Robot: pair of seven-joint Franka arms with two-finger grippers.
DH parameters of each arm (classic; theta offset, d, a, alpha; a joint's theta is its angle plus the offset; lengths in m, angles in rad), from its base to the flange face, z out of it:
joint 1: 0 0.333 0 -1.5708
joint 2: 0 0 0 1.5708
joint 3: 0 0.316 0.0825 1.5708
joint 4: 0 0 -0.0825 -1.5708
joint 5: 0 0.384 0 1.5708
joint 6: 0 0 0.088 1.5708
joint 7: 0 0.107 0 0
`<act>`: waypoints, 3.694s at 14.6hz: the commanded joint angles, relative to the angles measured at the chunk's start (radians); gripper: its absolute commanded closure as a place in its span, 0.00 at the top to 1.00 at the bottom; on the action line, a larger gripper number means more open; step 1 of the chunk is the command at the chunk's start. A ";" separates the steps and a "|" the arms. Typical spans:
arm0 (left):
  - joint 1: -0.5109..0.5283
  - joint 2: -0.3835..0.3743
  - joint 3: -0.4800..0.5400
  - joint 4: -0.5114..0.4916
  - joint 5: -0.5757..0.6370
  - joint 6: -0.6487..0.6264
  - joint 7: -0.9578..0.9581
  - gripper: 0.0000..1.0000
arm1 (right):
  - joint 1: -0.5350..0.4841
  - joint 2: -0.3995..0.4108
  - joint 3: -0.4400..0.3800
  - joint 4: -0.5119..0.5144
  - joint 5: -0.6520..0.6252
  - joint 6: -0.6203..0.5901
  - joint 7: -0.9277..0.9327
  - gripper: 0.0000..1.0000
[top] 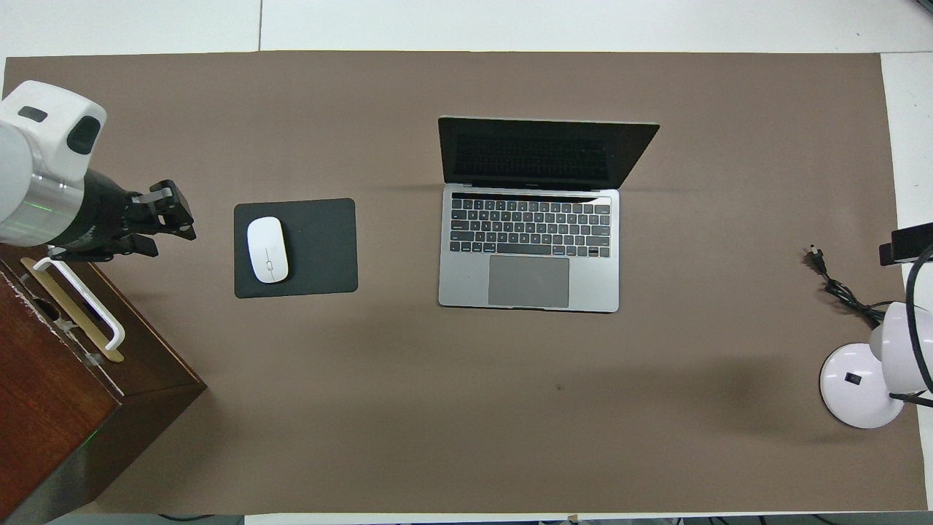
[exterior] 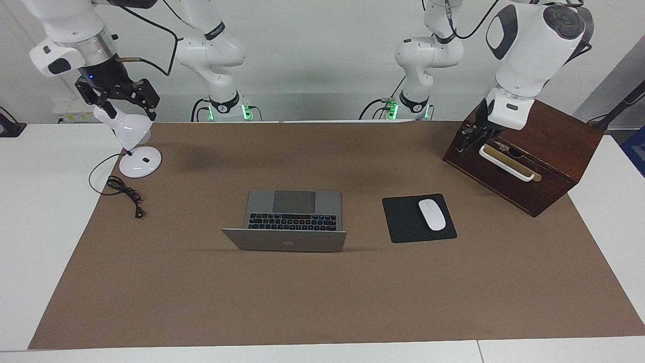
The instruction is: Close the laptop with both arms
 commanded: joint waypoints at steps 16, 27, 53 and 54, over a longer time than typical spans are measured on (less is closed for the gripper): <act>-0.167 -0.111 0.006 -0.425 -0.465 0.614 -0.974 0.00 | -0.007 0.146 0.015 0.058 0.065 0.230 -0.018 1.00; -0.404 -0.013 0.005 -0.617 -1.107 1.159 -1.263 0.00 | 0.112 0.533 -0.078 0.454 0.053 0.244 -0.027 0.00; -0.659 0.322 0.005 -0.494 -1.388 1.472 -1.255 0.00 | 0.789 0.794 -0.612 0.515 0.347 0.543 0.259 0.00; -0.661 0.324 0.005 -0.494 -1.388 1.472 -1.255 0.00 | 0.798 0.797 -0.614 0.514 0.347 0.557 0.260 0.00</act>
